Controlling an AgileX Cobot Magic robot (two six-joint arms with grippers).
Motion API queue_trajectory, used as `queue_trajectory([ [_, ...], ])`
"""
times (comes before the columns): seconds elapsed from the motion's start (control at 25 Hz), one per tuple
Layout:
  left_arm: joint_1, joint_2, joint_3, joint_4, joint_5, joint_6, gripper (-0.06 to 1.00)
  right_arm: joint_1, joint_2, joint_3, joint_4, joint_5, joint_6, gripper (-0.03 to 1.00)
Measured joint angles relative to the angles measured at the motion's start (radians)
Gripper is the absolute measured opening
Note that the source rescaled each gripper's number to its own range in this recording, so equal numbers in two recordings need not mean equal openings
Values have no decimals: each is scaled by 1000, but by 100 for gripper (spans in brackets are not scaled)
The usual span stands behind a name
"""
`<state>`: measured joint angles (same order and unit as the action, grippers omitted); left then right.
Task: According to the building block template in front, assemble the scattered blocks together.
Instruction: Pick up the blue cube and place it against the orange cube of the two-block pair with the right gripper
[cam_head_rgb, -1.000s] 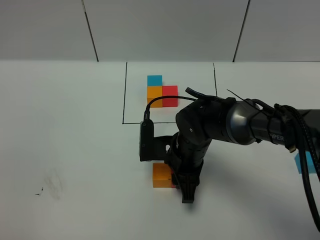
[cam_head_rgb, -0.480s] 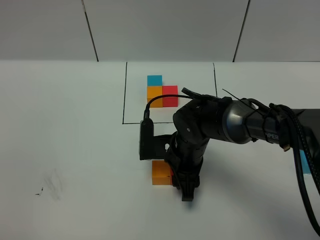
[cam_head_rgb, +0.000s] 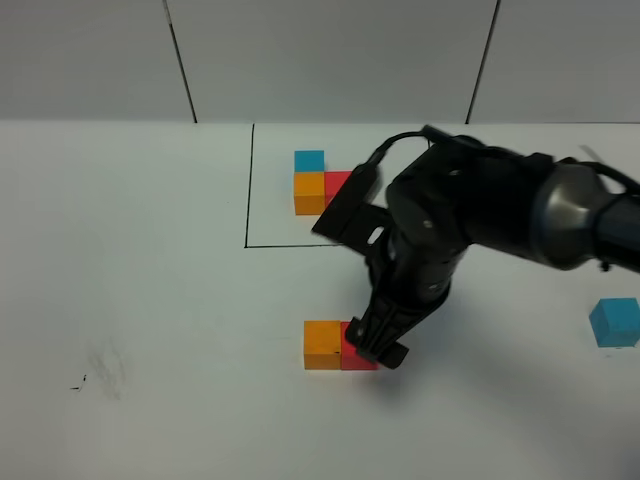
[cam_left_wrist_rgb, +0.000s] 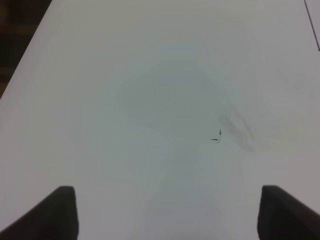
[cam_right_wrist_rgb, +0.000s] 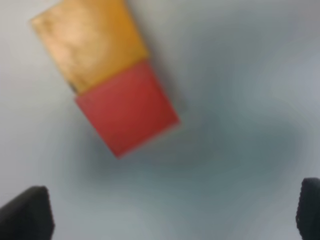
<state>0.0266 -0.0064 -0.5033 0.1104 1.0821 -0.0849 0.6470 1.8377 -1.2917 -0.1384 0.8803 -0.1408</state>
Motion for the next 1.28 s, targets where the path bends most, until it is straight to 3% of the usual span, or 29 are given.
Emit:
queue_trajectory([
  [0.24,0,0,0,0,0,0,60,-131,-258,169,-114,1,465,97],
  [0.4,0,0,0,0,0,0,60,-261,-352,269,-202,-11,597,97],
  [0.6,0,0,0,0,0,0,60,-411,-344,316,-219,-50,620,97],
  [0.76,0,0,0,0,0,0,60,-484,-301,318,-235,-108,597,97],
  [1.0,0,0,0,0,0,0,60,-568,-175,318,-238,-184,565,95],
  [1.28,0,0,0,0,0,0,60,-597,-45,318,-238,-258,537,87],
])
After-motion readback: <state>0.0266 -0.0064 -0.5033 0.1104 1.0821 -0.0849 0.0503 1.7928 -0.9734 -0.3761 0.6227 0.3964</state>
